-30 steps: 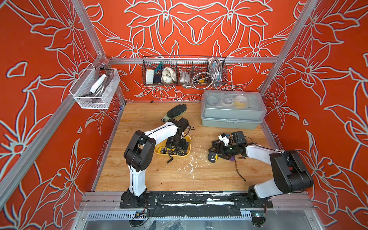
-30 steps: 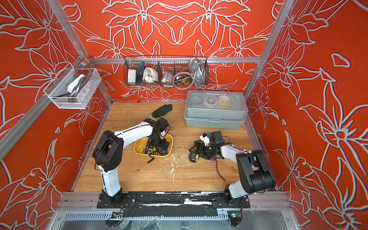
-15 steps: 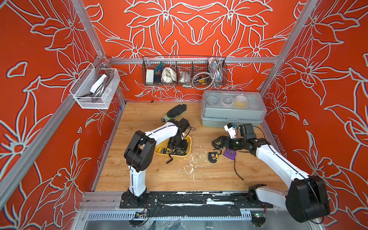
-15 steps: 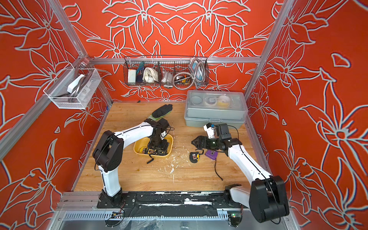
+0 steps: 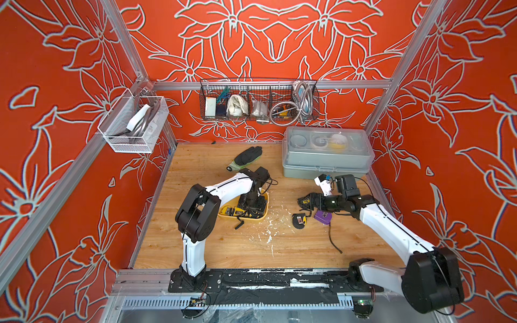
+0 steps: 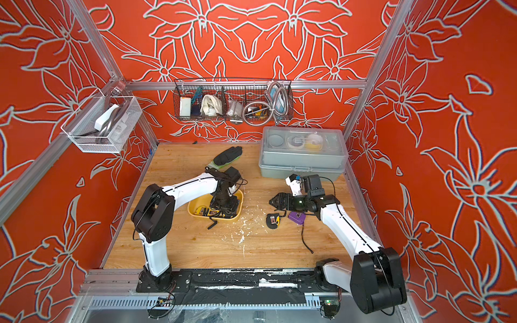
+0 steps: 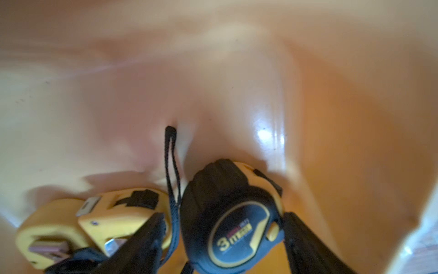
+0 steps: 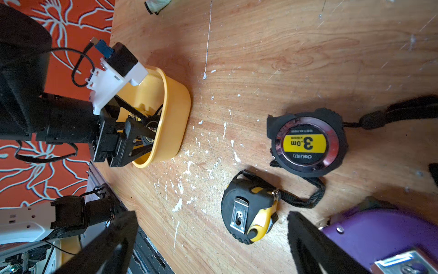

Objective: Take the tape measure out of the storage box
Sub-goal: Pick up the tape measure from the storage box.

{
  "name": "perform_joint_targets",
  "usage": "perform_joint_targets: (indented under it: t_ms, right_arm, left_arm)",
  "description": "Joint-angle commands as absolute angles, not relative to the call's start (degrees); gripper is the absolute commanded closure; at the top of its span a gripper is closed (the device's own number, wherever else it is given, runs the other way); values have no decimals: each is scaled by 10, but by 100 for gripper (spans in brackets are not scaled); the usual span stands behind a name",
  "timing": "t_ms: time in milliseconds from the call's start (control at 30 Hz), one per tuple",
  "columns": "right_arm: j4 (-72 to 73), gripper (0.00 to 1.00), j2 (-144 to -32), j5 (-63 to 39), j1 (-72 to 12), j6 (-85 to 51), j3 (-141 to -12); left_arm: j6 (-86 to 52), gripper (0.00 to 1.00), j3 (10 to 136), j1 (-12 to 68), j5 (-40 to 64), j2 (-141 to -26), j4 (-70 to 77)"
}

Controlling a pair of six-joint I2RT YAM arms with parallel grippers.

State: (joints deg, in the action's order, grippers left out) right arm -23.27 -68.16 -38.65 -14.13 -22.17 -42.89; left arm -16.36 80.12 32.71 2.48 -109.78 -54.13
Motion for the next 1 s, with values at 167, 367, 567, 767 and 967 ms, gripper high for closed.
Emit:
perform_joint_targets:
  t_ms: [167, 367, 567, 767, 967]
  right_arm:
    - [-215, 0, -662, -396, -152, -227, -416]
    - [-213, 0, -650, -392, -156, -225, -415]
    - [-209, 0, -664, -400, -158, -223, -418]
    - [-206, 0, -671, -405, -161, -218, -419]
    - [-188, 0, -688, -437, -163, -217, -414]
  left_arm:
    - [-174, 12, 765, 329, -13, -1122, -596]
    - [-199, 1, 768, 329, -21, -1086, -608]
    - [-196, 1, 787, 329, -21, -1085, -623]
    - [-187, 9, 761, 329, -19, -1106, -608]
    - [-183, 28, 773, 329, -27, -1122, -600]
